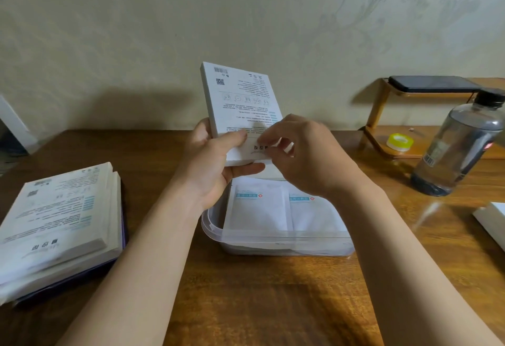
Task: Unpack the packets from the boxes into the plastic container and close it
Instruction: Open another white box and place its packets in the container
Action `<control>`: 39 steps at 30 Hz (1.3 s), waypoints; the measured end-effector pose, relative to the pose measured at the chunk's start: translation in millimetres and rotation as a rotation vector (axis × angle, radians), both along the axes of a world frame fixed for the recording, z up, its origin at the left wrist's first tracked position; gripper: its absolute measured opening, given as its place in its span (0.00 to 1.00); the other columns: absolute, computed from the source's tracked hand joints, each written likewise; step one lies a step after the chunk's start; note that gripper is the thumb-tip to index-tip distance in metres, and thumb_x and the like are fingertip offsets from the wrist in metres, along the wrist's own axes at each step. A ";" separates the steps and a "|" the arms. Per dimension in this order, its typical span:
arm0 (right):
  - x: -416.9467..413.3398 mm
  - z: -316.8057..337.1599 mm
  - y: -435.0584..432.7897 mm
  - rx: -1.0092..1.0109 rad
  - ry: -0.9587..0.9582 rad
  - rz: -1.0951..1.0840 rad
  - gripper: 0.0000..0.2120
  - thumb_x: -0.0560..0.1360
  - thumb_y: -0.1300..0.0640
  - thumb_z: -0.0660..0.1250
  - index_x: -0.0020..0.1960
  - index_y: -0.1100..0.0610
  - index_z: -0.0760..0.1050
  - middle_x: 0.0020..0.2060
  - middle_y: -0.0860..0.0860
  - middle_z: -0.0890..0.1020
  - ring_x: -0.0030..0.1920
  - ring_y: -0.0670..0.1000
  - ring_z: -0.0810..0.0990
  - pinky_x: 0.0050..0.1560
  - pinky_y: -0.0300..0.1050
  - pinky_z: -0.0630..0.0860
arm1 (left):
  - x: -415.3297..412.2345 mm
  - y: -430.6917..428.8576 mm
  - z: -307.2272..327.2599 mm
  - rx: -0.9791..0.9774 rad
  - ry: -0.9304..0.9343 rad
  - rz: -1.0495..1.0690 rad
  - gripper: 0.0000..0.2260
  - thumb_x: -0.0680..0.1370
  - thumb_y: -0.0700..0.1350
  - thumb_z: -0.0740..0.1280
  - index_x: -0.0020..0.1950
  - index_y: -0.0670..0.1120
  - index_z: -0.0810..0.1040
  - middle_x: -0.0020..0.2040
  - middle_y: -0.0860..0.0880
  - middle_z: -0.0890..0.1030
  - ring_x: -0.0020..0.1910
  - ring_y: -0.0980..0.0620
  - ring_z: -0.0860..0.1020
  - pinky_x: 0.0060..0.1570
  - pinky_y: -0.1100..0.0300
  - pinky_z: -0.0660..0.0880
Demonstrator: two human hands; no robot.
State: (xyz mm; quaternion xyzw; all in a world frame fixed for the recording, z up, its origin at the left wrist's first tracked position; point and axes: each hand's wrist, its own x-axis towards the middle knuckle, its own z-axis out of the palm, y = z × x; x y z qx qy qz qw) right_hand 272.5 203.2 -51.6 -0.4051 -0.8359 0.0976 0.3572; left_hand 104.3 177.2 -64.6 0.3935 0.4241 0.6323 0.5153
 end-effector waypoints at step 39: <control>-1.9 -0.6 8.7 -0.786 0.867 -0.163 0.23 0.75 0.50 0.74 0.61 0.63 0.72 0.45 0.60 0.84 0.40 0.56 0.86 0.43 0.53 0.85 | 9.9 0.9 -1.6 0.062 -0.241 -0.030 0.20 0.81 0.33 0.65 0.72 0.45 0.72 0.61 0.42 0.84 0.56 0.39 0.85 0.43 0.49 0.83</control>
